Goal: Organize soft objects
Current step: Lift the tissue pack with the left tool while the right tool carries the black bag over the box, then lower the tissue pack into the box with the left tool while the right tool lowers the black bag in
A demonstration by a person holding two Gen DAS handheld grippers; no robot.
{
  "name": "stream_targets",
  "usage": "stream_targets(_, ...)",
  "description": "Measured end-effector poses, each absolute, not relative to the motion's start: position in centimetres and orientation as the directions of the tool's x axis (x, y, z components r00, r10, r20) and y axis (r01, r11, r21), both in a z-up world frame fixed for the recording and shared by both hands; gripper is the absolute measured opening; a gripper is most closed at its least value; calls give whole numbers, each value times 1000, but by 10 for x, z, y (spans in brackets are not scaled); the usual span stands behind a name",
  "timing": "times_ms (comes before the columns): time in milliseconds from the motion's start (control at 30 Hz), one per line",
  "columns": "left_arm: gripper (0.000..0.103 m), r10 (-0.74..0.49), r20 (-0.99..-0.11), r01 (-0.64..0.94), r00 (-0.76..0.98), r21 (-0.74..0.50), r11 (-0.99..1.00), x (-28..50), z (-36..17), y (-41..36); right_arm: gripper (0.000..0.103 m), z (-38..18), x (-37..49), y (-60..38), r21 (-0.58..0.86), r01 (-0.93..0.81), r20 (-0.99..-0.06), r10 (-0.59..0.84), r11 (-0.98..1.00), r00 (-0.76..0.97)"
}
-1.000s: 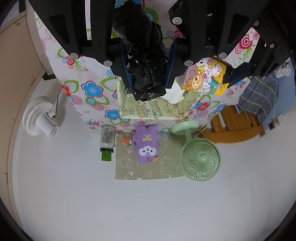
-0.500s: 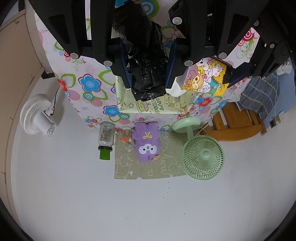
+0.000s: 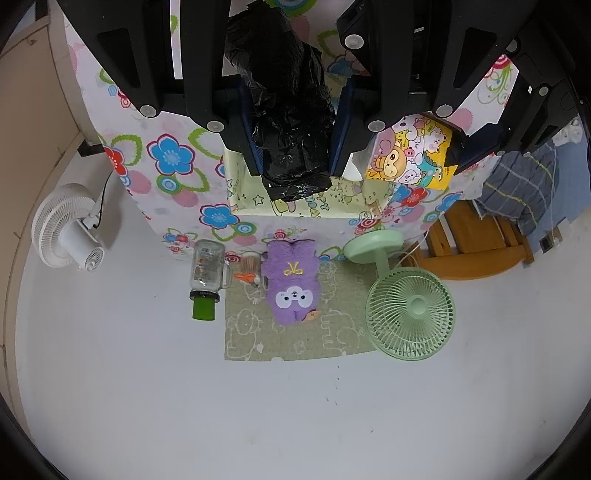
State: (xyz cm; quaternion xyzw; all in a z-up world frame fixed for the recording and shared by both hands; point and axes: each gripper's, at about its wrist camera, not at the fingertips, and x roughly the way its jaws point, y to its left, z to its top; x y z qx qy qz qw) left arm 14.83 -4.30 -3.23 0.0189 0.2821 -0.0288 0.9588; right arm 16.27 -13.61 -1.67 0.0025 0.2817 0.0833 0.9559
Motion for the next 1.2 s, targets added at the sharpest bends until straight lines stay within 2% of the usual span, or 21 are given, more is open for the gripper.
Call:
stream_targets(867, 79, -39, -574, 64, 818, 24, 998, 214, -54, -44, 39, -39, 229, -139, 55, -146, -567, 151, 988, 810)
stream_targets(967, 81, -41, -583, 63, 811, 17, 998, 222, -59, -42, 39, -43, 236, -137, 55, -143, -575, 149, 988, 805)
stream_targets(1200, 94, -40, -595, 50, 803, 0, 999, 232, -65, -37, 39, -48, 244, -134, 54, -155, -580, 157, 986, 799)
